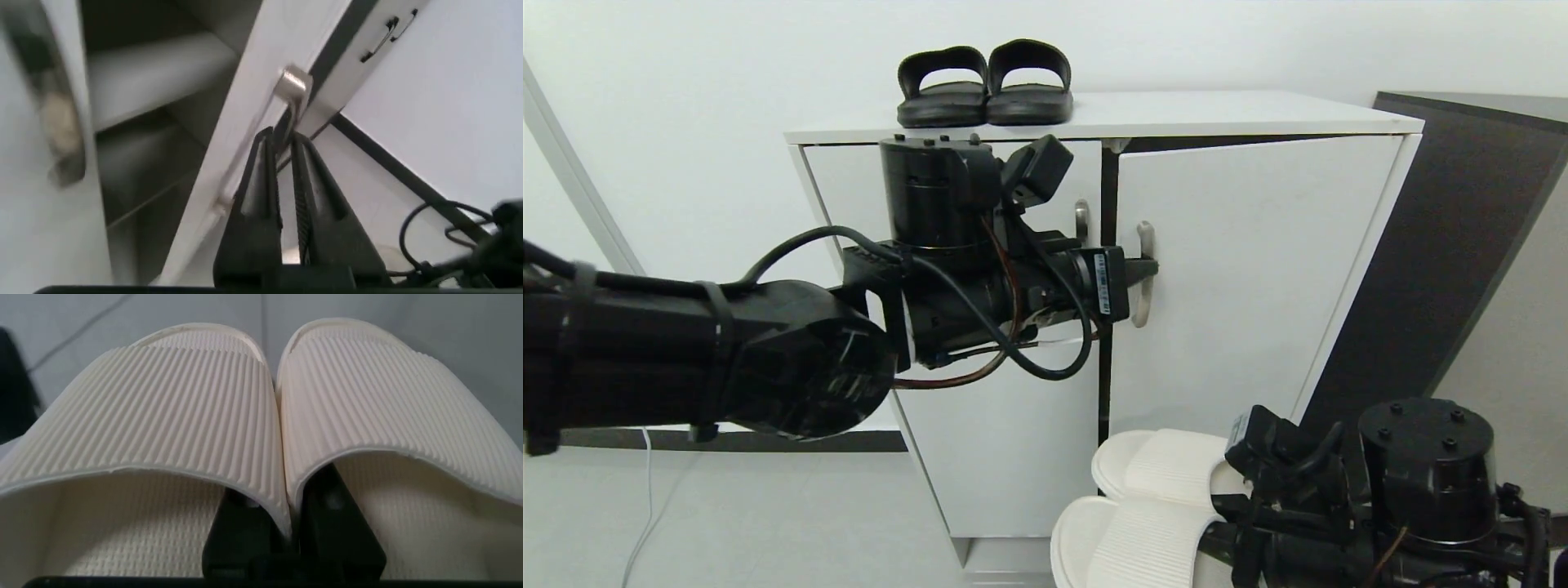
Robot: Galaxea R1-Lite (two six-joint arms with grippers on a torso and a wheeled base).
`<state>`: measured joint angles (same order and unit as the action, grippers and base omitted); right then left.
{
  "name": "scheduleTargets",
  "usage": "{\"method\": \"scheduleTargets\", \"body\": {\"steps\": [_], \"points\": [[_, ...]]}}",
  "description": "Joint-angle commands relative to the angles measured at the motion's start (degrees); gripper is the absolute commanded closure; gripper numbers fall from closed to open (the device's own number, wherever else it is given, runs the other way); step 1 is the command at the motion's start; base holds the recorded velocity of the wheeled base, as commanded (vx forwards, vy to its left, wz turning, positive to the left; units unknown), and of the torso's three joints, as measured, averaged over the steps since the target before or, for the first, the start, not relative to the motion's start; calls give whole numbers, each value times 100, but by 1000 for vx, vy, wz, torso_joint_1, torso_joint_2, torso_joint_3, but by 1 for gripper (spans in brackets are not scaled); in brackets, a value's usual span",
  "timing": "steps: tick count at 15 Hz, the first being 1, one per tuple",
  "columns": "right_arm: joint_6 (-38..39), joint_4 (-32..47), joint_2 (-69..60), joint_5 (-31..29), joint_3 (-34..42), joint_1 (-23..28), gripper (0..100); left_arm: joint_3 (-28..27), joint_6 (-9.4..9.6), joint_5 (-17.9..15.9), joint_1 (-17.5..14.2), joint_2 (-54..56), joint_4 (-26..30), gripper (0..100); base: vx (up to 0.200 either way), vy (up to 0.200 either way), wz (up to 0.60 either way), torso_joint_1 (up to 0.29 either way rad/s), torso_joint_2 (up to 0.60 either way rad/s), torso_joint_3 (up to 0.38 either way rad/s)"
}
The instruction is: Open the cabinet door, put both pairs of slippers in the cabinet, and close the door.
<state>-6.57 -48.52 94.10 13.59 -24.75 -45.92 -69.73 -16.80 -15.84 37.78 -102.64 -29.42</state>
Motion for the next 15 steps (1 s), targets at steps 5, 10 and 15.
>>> {"method": "scheduleTargets", "body": {"steps": [5, 10, 15], "points": [[-231, -70, -94, 214, 295, -22, 100, 873, 1, 2, 133, 1150, -20, 100, 0, 0, 0, 0, 0, 0], [-257, -70, -85, 214, 295, -22, 100, 531, -175, -86, -262, 834, -38, 100, 0, 0, 0, 0, 0, 0], [-257, -79, -85, 214, 295, -31, 100, -269, -324, -122, -394, 34, -38, 100, 0, 0, 0, 0, 0, 0]]}}
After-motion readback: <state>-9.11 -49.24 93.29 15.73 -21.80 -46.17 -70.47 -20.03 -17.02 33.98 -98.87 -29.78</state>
